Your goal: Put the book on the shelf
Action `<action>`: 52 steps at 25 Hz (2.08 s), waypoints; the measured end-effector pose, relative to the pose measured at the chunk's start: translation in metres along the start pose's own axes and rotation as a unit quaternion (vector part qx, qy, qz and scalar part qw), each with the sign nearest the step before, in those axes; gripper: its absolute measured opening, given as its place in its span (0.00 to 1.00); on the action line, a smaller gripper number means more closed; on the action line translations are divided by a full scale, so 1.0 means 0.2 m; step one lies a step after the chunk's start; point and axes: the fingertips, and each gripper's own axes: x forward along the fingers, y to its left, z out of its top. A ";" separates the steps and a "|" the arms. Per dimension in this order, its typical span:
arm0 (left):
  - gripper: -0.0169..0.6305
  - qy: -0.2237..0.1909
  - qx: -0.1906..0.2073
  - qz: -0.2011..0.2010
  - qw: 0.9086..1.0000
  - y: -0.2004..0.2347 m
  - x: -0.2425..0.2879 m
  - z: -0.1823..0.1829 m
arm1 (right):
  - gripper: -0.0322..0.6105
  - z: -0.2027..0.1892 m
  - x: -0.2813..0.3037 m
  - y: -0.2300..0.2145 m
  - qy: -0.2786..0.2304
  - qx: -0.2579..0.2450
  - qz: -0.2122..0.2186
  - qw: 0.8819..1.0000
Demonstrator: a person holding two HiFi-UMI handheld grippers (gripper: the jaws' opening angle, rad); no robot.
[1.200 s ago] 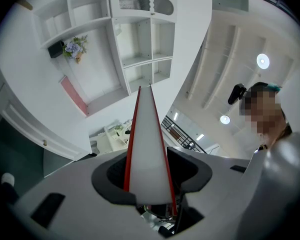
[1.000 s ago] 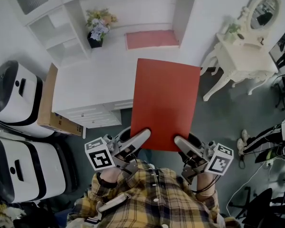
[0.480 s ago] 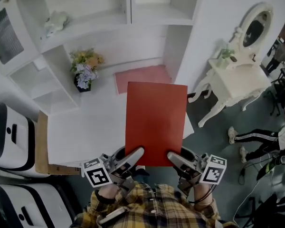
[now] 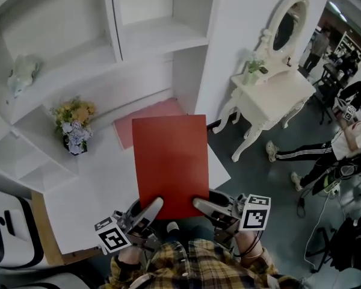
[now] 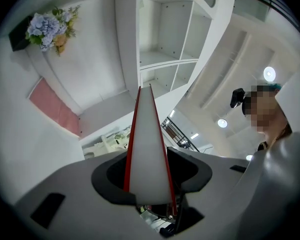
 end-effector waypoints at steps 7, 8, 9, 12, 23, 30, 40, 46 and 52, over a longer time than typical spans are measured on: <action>0.34 -0.010 -0.011 0.013 1.000 0.10 0.06 0.05 | 0.37 0.07 0.06 -0.10 0.014 0.006 -0.001 1.000; 0.34 -0.012 -0.008 0.015 1.000 0.12 0.07 0.05 | 0.37 0.08 0.07 -0.11 0.016 0.007 0.002 1.000; 0.34 -0.016 -0.006 0.019 1.000 0.13 0.08 0.06 | 0.37 0.09 0.08 -0.13 0.017 0.009 0.007 1.000; 0.34 -0.031 0.004 0.032 0.999 0.16 0.13 0.11 | 0.37 0.16 0.12 -0.18 0.030 0.013 0.024 0.999; 0.34 -0.101 0.062 0.050 0.992 0.20 0.59 0.35 | 0.37 0.72 0.22 -0.37 0.069 -0.025 0.100 0.992; 0.34 -0.146 0.079 0.079 0.983 0.21 0.78 0.41 | 0.37 0.94 0.25 -0.46 0.116 -0.027 0.138 0.983; 0.34 -0.160 0.099 0.081 0.979 0.17 0.81 0.45 | 0.37 1.01 0.27 -0.43 0.117 -0.034 0.157 0.980; 0.34 -0.157 0.108 0.069 0.979 0.15 0.81 0.49 | 0.37 1.03 0.29 -0.39 0.106 -0.047 0.160 0.980; 0.34 -0.150 0.123 0.057 0.979 0.10 0.84 0.56 | 0.37 1.09 0.31 -0.34 0.088 -0.057 0.170 0.980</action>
